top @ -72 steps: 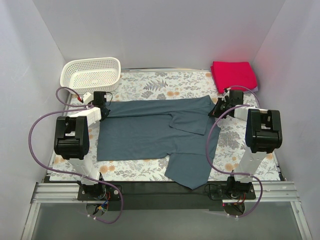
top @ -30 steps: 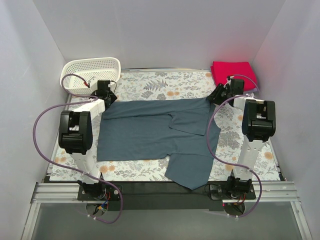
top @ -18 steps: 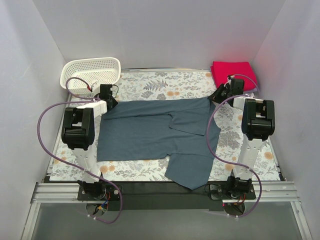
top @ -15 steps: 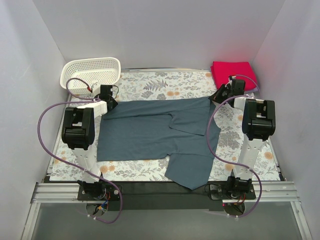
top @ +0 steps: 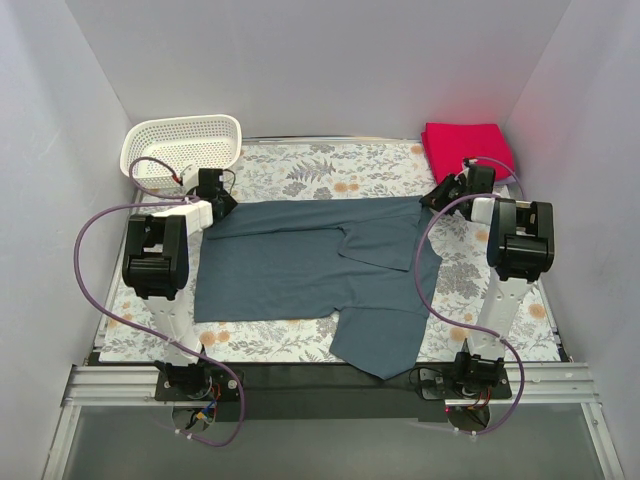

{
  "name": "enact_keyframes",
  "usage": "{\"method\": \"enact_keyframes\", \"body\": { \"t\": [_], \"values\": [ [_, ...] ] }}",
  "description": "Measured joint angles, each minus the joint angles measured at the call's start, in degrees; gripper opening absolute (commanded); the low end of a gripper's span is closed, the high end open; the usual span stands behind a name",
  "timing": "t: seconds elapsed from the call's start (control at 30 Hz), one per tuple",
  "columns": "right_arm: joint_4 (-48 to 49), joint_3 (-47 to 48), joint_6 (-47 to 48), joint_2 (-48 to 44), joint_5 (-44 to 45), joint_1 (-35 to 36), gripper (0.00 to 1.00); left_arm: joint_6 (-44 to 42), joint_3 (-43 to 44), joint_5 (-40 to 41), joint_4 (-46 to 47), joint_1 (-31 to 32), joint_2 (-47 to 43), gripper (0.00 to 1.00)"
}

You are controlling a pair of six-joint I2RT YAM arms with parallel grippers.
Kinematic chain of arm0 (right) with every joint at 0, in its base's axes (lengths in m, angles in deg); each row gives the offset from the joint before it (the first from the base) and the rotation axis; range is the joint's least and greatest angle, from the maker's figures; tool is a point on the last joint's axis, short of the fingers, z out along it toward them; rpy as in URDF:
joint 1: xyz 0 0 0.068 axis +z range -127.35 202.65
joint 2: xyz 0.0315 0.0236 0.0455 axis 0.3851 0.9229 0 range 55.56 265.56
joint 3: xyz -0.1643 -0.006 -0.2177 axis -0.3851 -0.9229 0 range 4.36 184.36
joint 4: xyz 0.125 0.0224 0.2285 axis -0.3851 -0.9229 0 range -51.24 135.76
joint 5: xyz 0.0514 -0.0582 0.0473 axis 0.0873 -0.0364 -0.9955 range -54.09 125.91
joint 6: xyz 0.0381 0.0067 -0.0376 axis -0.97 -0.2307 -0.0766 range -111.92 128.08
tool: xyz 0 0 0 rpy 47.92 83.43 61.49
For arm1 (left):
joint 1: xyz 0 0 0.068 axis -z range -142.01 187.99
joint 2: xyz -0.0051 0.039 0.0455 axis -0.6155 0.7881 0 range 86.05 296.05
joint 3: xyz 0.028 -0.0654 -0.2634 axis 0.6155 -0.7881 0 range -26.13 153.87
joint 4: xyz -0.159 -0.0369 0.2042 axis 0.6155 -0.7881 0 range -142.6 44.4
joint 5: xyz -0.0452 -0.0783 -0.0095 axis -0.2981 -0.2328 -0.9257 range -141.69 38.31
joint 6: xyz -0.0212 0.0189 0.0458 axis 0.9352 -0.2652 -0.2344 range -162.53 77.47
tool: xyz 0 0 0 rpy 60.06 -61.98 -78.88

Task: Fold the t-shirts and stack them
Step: Fold the tshirt

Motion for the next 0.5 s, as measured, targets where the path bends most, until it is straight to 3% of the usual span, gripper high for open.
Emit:
{"method": "enact_keyframes", "body": {
  "t": [0.13,0.3,0.5],
  "values": [
    [0.2,-0.1,0.2,-0.6,-0.7,-0.1,0.37,-0.6,0.5,-2.0,-1.3,-0.1,-0.7,0.57],
    [-1.4,-2.1,2.3,-6.6,-0.7,-0.4,0.48,-1.7,0.3,-3.9,-5.8,0.0,-5.9,0.63],
    [-7.9,-8.1,6.1,-21.1,1.0,-0.5,0.56,-3.3,-3.8,-4.9,-9.7,0.1,-24.2,0.70]
  ]
}}
